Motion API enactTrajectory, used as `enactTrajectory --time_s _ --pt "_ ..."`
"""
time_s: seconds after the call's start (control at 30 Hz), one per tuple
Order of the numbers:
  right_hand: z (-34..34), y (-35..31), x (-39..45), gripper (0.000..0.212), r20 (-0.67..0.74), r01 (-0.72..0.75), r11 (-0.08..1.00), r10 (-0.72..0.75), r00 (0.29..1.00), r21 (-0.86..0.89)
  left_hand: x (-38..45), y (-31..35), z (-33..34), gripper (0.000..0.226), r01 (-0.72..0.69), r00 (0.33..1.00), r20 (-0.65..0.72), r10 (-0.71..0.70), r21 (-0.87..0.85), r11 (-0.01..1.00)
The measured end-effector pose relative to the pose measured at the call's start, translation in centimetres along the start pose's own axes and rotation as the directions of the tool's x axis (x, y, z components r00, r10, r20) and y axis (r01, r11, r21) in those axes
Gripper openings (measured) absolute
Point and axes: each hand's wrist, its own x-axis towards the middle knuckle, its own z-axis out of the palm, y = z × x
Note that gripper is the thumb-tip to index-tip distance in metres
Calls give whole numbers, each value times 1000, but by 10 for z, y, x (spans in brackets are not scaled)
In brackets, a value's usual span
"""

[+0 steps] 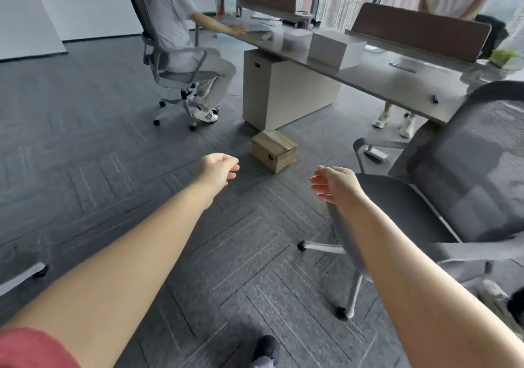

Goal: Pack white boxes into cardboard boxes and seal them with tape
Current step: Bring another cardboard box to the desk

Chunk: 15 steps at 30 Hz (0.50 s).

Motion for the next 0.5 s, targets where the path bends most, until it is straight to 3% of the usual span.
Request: enactTrajectory --time_s 0.23,0.5 --pt "-2 -60 161 29 12 0 1000 0 1000 -26 147 48 48 26 24 1000 -15 -23 48 999" --pt "31 -79 317 28 20 -79 996 80 997 -44 317 72 82 24 31 999 29 -33 69 997"
